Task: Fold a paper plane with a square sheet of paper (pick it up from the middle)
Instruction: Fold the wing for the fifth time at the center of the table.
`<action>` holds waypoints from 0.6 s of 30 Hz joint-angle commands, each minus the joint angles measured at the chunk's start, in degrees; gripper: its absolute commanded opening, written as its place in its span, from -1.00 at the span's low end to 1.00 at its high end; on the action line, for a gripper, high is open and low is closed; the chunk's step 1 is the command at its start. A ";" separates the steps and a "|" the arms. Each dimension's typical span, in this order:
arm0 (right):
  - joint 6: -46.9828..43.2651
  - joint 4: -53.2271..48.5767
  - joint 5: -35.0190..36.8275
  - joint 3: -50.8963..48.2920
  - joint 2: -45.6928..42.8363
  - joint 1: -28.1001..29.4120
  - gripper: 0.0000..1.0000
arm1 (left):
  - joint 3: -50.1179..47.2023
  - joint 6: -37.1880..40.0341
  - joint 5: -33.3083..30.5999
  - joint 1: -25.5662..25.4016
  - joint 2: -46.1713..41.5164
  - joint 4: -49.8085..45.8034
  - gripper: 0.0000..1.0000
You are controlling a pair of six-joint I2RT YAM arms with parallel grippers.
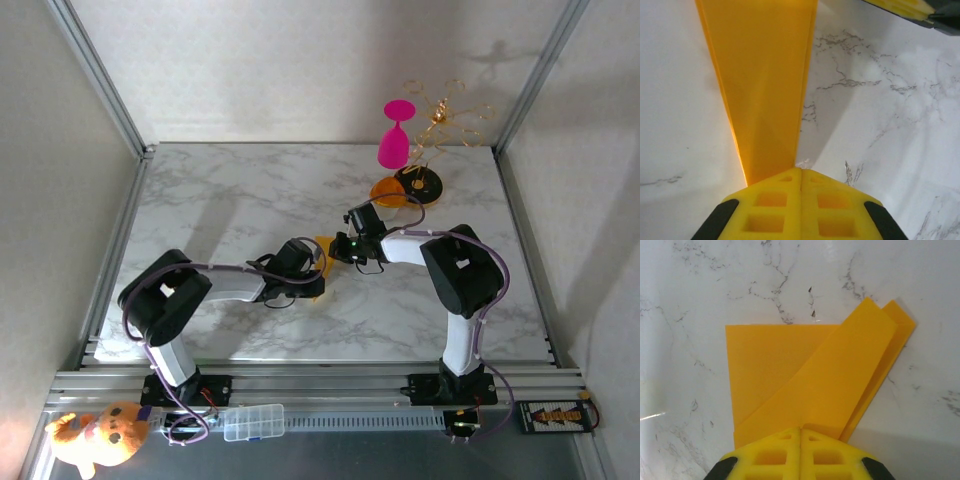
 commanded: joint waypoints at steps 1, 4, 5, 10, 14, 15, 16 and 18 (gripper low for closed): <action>0.44 -5.64 5.92 -0.89 4.71 -0.13 -0.86 | -2.17 1.22 0.37 -2.42 -0.15 -9.24 -1.00; 0.48 -5.71 6.04 -0.88 4.70 -0.19 -0.87 | -3.40 0.85 0.11 -3.36 -0.44 -9.72 -1.00; 0.53 -5.71 6.15 -0.91 4.71 -0.18 -0.86 | -3.76 0.75 -0.06 -3.80 -0.67 -10.10 -1.00; 0.61 -5.54 6.08 -0.84 4.79 -0.19 -0.87 | -5.81 -0.14 -0.55 -5.94 -2.44 -11.57 -1.00; 0.50 -5.45 6.02 -0.78 4.70 -0.20 -0.87 | -7.66 -1.09 -0.71 -6.03 -5.20 -11.37 -1.00; 0.37 -5.36 5.94 -0.71 4.64 -0.25 -0.87 | -7.51 -1.18 -0.74 -6.00 -6.01 -11.44 -1.00; 0.24 -5.27 5.83 -0.71 4.54 -0.26 -0.86 | -7.14 -1.27 -0.78 -5.99 -6.56 -11.44 -1.00; -0.46 -5.10 5.50 -0.38 3.89 -0.22 -0.84 | -5.41 -1.27 -1.00 -5.75 -8.23 -11.70 -1.00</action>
